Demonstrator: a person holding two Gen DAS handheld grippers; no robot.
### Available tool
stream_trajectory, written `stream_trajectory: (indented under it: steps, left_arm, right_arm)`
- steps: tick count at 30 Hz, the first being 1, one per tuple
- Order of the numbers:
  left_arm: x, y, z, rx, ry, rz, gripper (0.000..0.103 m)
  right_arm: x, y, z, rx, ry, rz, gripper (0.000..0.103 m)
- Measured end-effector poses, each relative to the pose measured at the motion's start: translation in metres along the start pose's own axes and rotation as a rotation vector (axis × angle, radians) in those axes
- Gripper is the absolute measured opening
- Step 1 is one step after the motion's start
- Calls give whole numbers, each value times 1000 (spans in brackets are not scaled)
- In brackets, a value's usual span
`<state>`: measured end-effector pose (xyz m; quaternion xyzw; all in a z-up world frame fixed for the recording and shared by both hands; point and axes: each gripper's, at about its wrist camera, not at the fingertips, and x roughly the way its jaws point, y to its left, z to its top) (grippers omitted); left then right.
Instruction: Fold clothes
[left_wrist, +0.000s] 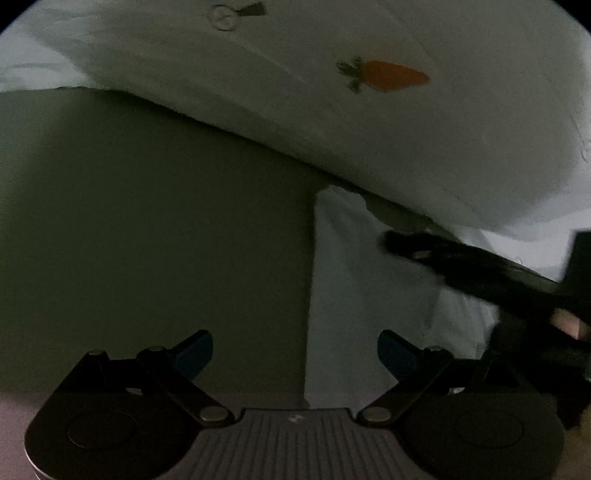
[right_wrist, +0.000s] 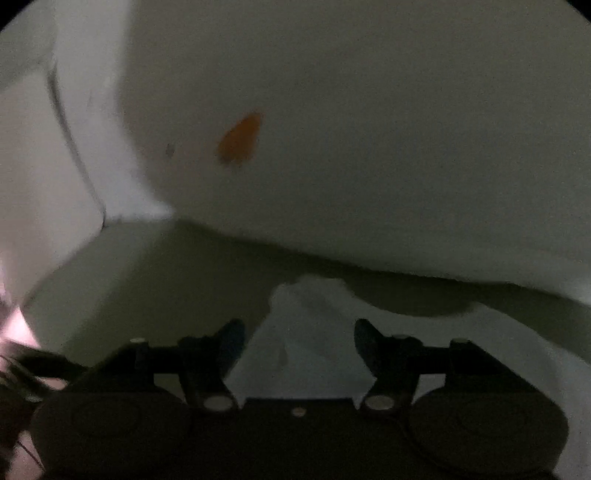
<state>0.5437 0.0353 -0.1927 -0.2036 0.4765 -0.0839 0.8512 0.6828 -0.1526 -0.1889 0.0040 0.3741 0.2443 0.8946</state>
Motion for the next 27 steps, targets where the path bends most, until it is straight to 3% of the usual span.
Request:
stream_trajectory:
  steps: [1,2,3,7,9,12,14,15,17,21,24,27]
  left_arm:
    - [-1,5,1,-10,-2,10,96]
    - [-3,10,1,-20,-6,19,96]
    - [-6,16,1,-36,-12,28,96]
    - [-17,42,3,-125,-26,39,96]
    - [-21,53,4,-161,-29,50,96]
    - [-26,62,5,-184,-36,73,96]
    - [-30,61,7,-176,-42,84,96]
    - [-31,58,7,-162,-45,93,96]
    - [-33,52,6,-126,-51,112,96]
    - [-26,33,-1,-78,-36,113,96]
    - [-22,12,-11,-29,-10,92,96]
    - [-19,-12,-28,66,33,105,96]
  right_arm:
    - [17,3,1,-18,55,-7,48]
    - [30,4,2,-25,96,-6,23]
    - [38,4,2,-20,122,5,11]
    - [29,0,13,100,4,184,5]
    - [41,-7,14,142,27,168,5]
    - [59,-17,17,205,63,143,9]
    - [71,-23,19,247,86,126,31]
    - [71,-27,19,273,86,125,35]
    - [52,-35,15,326,22,145,58]
    - [-10,-54,-5,397,-88,87,64]
    - [-62,-55,-37,353,-84,-104,66]
    - [-102,-41,-79,274,-14,-244,66]
